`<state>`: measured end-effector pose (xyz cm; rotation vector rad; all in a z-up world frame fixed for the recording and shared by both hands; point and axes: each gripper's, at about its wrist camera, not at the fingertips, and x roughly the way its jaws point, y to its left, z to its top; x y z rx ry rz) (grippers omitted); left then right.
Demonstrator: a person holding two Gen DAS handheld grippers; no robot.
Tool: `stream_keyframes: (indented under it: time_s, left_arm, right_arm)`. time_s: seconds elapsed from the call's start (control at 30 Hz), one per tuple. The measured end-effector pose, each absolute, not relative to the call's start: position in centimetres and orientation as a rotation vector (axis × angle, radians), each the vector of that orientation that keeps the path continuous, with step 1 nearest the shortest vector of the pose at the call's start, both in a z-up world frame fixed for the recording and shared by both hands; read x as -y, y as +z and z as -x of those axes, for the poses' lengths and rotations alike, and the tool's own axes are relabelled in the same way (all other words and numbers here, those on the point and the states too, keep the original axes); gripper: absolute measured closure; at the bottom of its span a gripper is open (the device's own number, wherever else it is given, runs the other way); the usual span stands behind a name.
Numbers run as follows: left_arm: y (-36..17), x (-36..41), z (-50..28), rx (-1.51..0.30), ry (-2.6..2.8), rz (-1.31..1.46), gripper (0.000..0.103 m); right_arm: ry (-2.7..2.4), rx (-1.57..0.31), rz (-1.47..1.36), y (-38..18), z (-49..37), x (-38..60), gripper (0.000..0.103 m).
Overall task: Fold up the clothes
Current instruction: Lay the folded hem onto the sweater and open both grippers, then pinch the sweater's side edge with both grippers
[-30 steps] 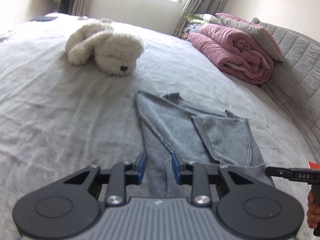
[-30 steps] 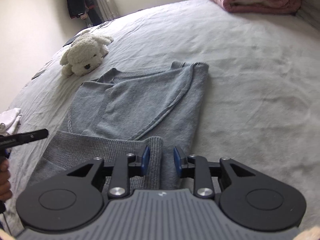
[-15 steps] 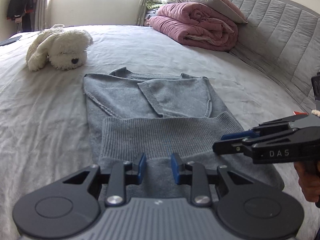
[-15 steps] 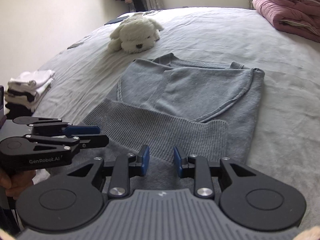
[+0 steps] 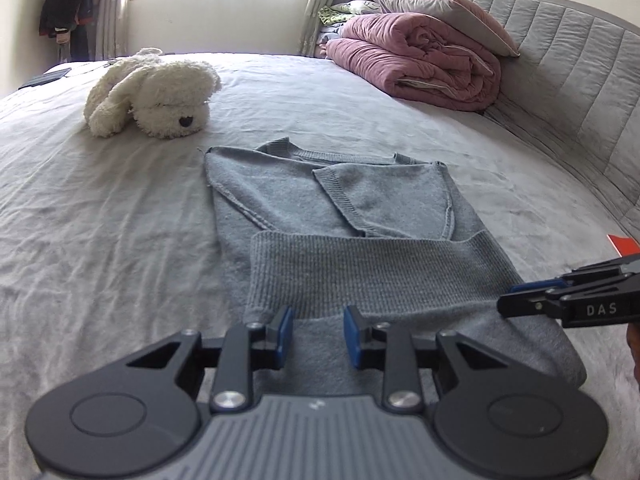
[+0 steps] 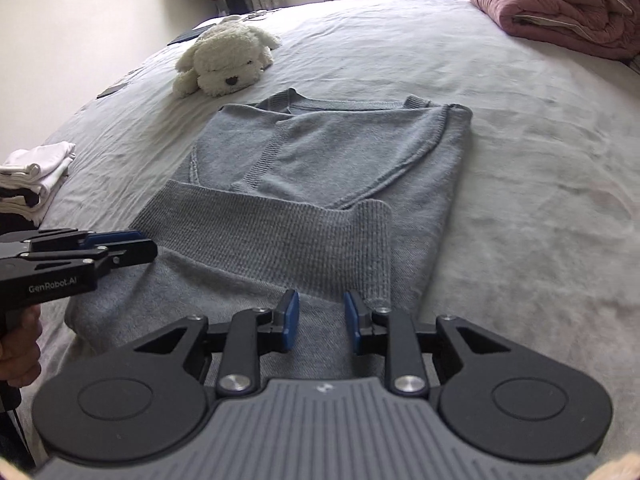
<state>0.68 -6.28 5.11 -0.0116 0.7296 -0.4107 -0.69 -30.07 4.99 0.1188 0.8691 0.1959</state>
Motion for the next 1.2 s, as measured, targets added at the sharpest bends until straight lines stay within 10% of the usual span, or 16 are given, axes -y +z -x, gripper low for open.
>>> stream_keyframes:
  time_s: [1.2]
  left_arm:
    - [4.8,3.5,3.9,-0.712,-0.384,-0.096,0.073]
  right_arm:
    - [0.190,-0.922,0.000,4.4,5.1,30.6,0.066]
